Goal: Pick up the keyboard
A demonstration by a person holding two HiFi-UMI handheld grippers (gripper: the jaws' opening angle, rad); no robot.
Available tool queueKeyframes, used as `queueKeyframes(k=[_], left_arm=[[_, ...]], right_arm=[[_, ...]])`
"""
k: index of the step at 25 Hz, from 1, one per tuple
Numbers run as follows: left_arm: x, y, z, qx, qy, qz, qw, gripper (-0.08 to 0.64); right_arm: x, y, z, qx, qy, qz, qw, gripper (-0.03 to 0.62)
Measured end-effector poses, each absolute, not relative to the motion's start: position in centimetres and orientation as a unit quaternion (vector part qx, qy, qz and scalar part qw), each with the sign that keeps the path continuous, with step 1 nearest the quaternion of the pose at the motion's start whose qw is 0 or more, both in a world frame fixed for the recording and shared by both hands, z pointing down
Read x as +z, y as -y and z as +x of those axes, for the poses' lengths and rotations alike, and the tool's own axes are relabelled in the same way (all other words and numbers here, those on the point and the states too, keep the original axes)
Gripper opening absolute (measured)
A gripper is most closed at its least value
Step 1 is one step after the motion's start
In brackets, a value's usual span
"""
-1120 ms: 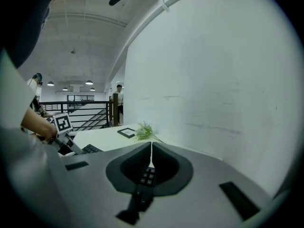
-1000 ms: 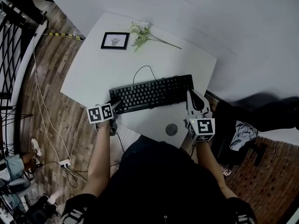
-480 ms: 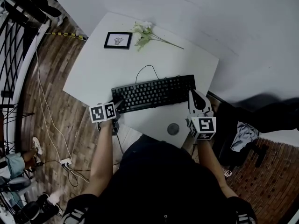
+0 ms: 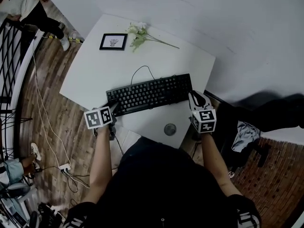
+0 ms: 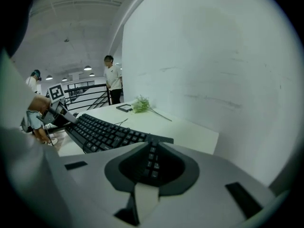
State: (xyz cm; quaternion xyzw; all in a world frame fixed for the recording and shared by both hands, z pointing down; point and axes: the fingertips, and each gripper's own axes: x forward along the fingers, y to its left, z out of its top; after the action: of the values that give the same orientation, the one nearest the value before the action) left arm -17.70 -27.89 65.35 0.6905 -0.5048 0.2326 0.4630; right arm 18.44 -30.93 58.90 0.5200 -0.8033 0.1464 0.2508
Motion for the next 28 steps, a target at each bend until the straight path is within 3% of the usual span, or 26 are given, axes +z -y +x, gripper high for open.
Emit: queueKeyframes(k=[3, 6, 15, 28], left_arm=[[64.8, 27.6, -17.6, 0.234, 0.512, 0.688, 0.458, 0.224], [64.1, 27.5, -17.4, 0.235, 0.518, 0.687, 0.452, 0.224], [62.8, 27.4, -17.1, 0.243, 0.538, 0.678, 0.439, 0.222], [62.3, 26.8, -17.1, 0.259, 0.556, 0.663, 0.429, 0.218]], right_arm=[[60.2, 31.6, 20.0, 0.18, 0.8, 0.511, 0.258, 0.019], [61.8, 32.5, 21.1, 0.235, 0.797, 0.49, 0.263, 0.132], [65.8, 34.8, 21.4, 0.388, 0.779, 0.415, 0.264, 0.175], [68.6, 36.0, 20.8, 0.496, 0.743, 0.314, 0.32, 0.184]])
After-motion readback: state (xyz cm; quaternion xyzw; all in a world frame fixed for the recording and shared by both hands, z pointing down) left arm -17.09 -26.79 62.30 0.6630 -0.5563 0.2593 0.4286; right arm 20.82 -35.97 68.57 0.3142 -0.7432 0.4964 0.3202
